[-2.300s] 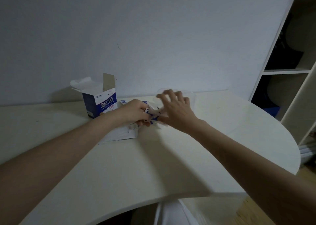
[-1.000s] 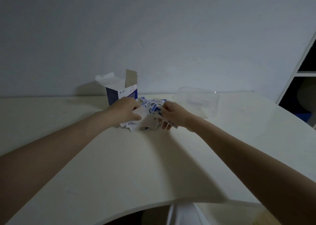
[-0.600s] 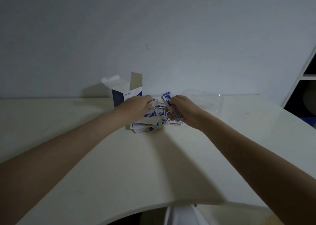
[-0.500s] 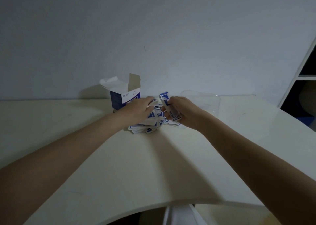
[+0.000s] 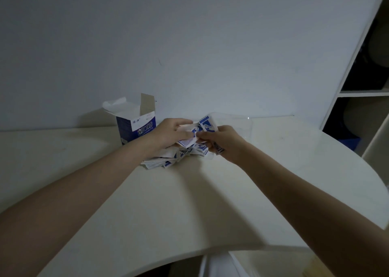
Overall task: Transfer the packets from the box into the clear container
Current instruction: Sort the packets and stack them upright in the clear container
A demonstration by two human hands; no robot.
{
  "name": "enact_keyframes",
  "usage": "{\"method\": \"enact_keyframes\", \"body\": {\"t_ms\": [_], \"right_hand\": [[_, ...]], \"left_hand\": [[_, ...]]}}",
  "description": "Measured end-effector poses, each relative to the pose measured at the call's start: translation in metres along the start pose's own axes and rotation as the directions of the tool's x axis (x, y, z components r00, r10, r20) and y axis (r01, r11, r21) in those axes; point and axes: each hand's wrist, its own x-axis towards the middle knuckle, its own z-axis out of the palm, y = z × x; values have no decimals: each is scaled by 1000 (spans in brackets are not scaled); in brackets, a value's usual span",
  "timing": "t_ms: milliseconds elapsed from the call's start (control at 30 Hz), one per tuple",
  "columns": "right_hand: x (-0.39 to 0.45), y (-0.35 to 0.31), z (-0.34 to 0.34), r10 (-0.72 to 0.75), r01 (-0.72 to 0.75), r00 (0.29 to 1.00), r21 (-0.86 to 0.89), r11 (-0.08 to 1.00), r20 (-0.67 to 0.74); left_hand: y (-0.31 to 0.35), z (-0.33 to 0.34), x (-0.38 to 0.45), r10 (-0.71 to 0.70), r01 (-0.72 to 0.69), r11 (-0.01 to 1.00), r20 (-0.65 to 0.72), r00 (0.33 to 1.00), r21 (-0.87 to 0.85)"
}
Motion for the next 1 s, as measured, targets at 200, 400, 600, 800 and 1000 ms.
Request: {"method": "enact_keyframes", "body": {"t_ms": [200,400,600,800,1000], "right_hand": [[1,-4,-1,134,-118,991,358,926,-22],[-3,-5,11,157,-204,978,492,846,136],[4,-1,19,23,-7,997,201,980,-77],[9,-6,-6,-8,46,985,216,975,-173],[2,-11,-15,-34,17,997,245,969,65]], "left_hand": [[-6,0,1,-82,63,990,-148,986,-126],[-11,4,3,-142,108,985,-273,951,-135],[-3,9,1,144,-91,974,-255,956,208],[-14,-18,-3,746,-402,424,-62,663,812],[-29,-20,4,761,-541,345,109,640,767]]}}
